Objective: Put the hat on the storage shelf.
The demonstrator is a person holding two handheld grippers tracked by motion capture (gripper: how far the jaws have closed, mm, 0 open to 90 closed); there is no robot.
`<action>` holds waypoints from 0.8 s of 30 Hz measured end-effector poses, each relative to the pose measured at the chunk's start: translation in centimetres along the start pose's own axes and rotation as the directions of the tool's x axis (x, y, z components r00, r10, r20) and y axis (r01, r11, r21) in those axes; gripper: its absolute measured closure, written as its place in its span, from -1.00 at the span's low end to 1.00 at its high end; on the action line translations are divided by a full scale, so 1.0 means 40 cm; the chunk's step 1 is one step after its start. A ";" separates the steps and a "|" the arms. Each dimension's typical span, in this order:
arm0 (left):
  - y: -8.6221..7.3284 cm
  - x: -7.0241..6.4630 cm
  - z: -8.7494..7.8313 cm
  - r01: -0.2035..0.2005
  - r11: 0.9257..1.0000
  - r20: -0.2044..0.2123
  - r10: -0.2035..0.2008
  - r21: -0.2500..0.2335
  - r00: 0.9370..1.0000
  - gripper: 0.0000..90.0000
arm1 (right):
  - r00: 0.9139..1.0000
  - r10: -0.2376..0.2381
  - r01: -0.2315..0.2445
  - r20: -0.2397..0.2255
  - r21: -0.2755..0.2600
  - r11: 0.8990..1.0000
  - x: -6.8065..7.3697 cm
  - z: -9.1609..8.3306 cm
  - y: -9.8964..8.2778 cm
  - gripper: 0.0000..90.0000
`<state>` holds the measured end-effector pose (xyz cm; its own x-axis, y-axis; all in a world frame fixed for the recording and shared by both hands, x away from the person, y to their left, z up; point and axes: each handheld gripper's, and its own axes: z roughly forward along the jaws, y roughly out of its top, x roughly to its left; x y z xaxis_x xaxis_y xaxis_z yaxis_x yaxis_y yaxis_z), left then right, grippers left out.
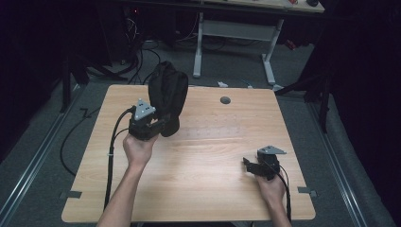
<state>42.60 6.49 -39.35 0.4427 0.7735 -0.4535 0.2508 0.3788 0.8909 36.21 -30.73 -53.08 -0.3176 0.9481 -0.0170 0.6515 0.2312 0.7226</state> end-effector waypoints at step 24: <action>-0.060 0.052 0.033 0.022 0.999 -0.023 -0.021 0.027 1.000 0.50 | 1.000 -0.003 0.003 -0.002 -0.001 1.000 0.001 0.000 0.000 -0.30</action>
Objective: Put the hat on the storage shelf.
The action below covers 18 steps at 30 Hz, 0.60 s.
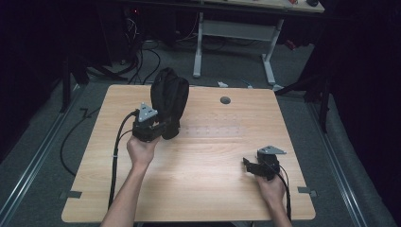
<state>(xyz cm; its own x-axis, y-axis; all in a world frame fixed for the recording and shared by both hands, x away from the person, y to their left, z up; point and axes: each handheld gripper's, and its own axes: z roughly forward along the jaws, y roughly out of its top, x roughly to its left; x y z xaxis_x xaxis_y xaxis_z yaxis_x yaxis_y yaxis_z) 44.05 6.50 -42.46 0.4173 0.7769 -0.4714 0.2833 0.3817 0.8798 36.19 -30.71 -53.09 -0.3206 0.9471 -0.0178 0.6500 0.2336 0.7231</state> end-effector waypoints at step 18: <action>0.009 0.037 -0.019 0.095 0.995 -0.045 -0.094 0.028 0.995 -0.06 | 1.000 -0.003 0.003 0.000 -0.001 1.000 0.000 0.000 0.000 -0.30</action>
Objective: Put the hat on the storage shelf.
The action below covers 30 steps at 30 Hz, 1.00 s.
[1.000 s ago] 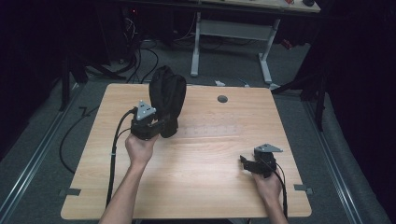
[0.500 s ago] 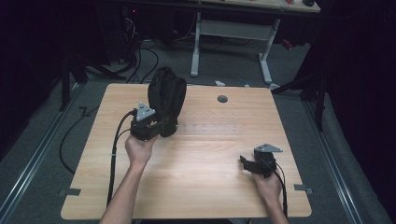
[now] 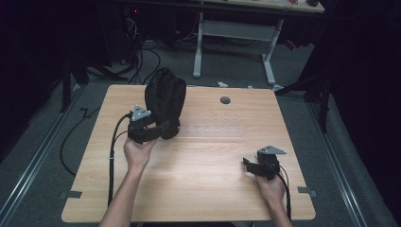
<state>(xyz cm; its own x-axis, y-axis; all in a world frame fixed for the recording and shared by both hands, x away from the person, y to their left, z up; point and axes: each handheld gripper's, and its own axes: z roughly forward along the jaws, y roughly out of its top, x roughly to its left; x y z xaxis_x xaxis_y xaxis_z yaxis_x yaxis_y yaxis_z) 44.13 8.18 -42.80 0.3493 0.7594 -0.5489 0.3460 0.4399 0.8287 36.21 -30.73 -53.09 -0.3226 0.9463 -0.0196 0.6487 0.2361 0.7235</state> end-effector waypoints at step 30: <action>0.015 0.015 -0.112 0.037 0.998 0.012 -0.038 0.042 0.999 -0.28 | 1.000 0.000 0.000 0.000 0.000 1.000 0.000 0.000 0.000 -0.30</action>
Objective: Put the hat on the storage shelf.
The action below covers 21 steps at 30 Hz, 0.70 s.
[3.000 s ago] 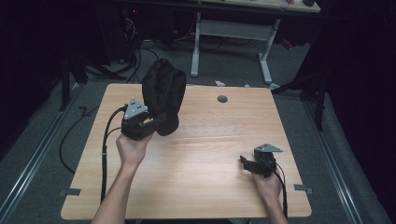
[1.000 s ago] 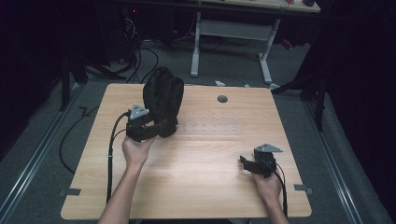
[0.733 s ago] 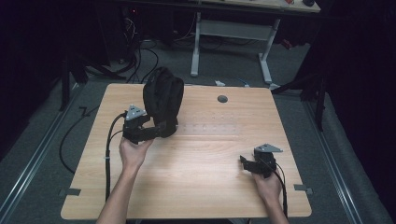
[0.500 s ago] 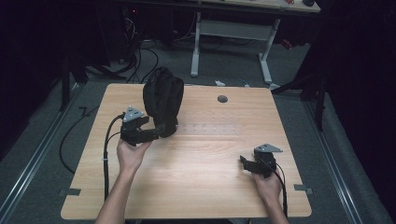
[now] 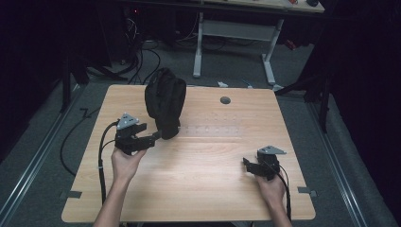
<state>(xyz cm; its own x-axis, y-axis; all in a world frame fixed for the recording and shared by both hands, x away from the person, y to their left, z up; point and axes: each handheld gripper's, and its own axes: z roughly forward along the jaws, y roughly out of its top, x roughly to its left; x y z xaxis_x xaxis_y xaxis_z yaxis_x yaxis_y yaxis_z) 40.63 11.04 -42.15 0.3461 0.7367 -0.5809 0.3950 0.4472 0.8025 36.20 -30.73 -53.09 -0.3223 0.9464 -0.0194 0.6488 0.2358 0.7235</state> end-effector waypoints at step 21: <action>-0.035 0.018 -0.071 -0.024 1.000 -0.024 0.024 -0.007 0.999 -0.21 | 1.000 0.001 -0.001 0.000 0.000 1.000 0.000 0.000 0.000 -0.30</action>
<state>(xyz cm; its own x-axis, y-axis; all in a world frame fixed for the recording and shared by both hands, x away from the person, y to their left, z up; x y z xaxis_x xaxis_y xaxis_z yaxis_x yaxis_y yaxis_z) 37.93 12.37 -43.28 0.3349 0.7594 -0.5578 0.3804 0.4327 0.8174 36.20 -30.72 -53.09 -0.3217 0.9466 -0.0190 0.6492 0.2352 0.7234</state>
